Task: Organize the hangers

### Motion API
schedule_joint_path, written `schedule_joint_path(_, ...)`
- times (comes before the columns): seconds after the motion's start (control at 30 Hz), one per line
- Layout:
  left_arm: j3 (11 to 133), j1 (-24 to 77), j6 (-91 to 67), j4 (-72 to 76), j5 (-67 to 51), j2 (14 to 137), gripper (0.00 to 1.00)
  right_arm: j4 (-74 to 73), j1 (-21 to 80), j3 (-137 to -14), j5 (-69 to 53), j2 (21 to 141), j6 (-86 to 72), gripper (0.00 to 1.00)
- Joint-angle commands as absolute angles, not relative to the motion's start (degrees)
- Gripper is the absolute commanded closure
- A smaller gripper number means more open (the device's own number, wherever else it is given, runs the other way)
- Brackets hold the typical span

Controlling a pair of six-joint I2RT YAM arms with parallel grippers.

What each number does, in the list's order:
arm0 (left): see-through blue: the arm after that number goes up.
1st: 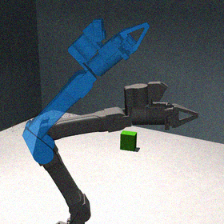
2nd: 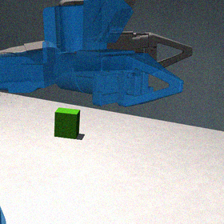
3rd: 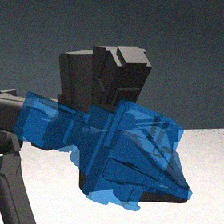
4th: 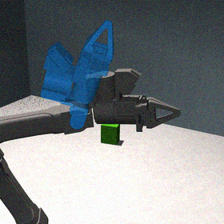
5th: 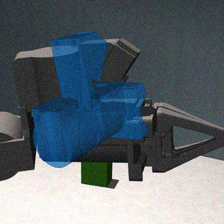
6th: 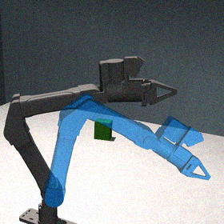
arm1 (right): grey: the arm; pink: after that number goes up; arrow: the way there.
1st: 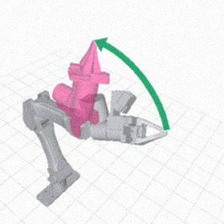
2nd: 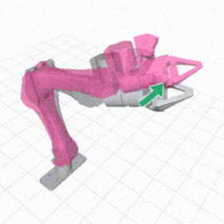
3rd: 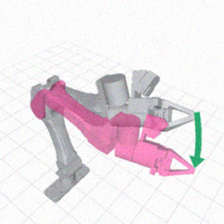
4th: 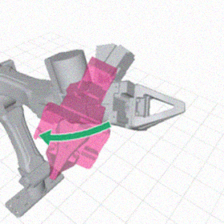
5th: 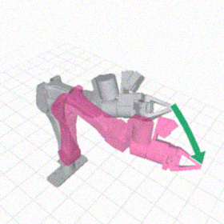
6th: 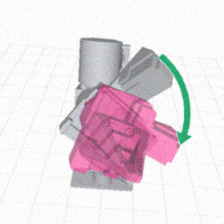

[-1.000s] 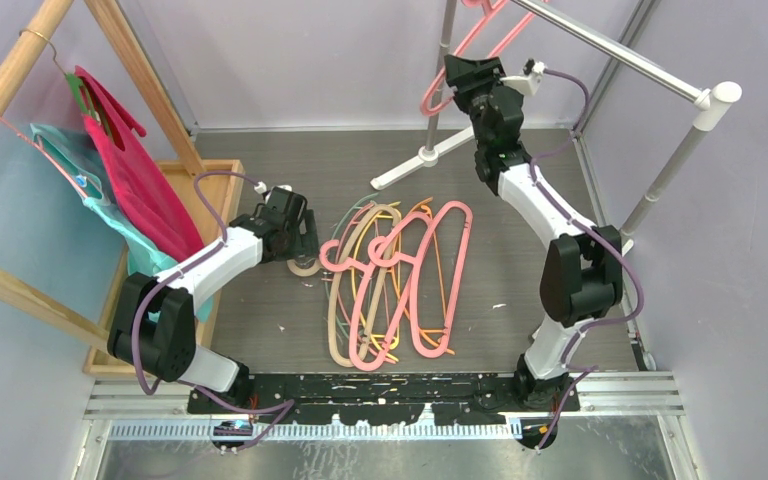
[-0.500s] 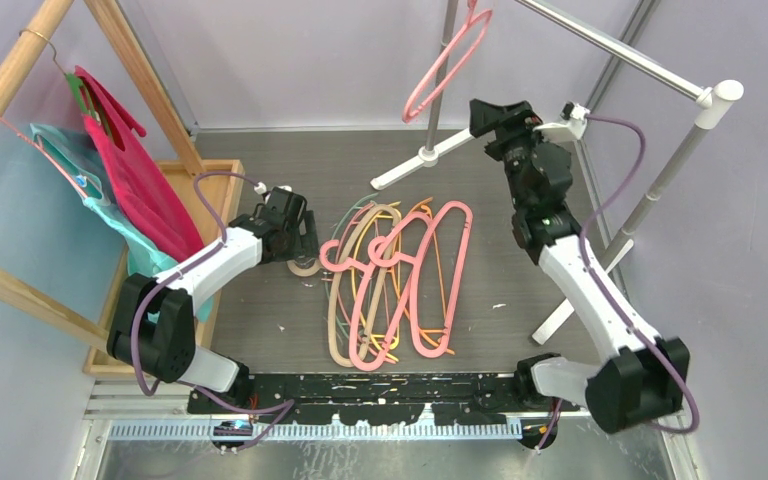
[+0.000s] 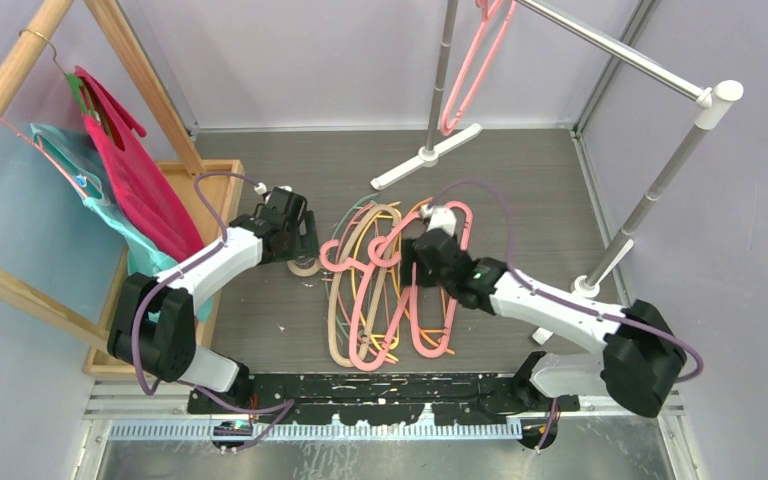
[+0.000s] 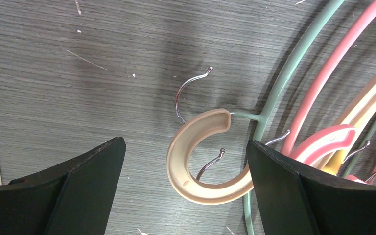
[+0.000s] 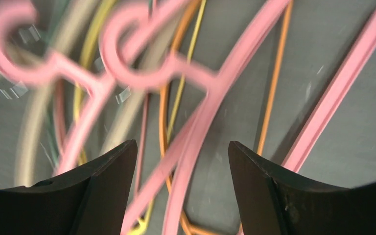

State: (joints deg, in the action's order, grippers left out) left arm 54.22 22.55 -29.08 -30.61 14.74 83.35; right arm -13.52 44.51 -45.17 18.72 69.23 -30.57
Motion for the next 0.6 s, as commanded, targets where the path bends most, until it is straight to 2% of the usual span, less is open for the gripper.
schedule_joint_path(0.0,55.22,22.76,-29.59,-28.98,14.09,83.88,0.02,-18.94,50.08,-43.68,18.75,72.13,-34.3,0.26)
schedule_joint_path(0.23,53.77,22.76,-29.76,-28.64,14.01,83.58,0.02,-21.17,52.21,-41.58,21.98,73.29,-39.8,0.27)
schedule_joint_path(0.43,52.97,22.76,-29.73,-28.52,14.01,83.35,0.02,-18.21,52.46,-39.3,16.68,76.48,-39.68,0.37)
schedule_joint_path(0.57,52.53,22.77,-29.86,-28.28,13.96,83.23,0.02,-17.18,53.07,-37.32,15.12,77.41,-40.21,0.38)
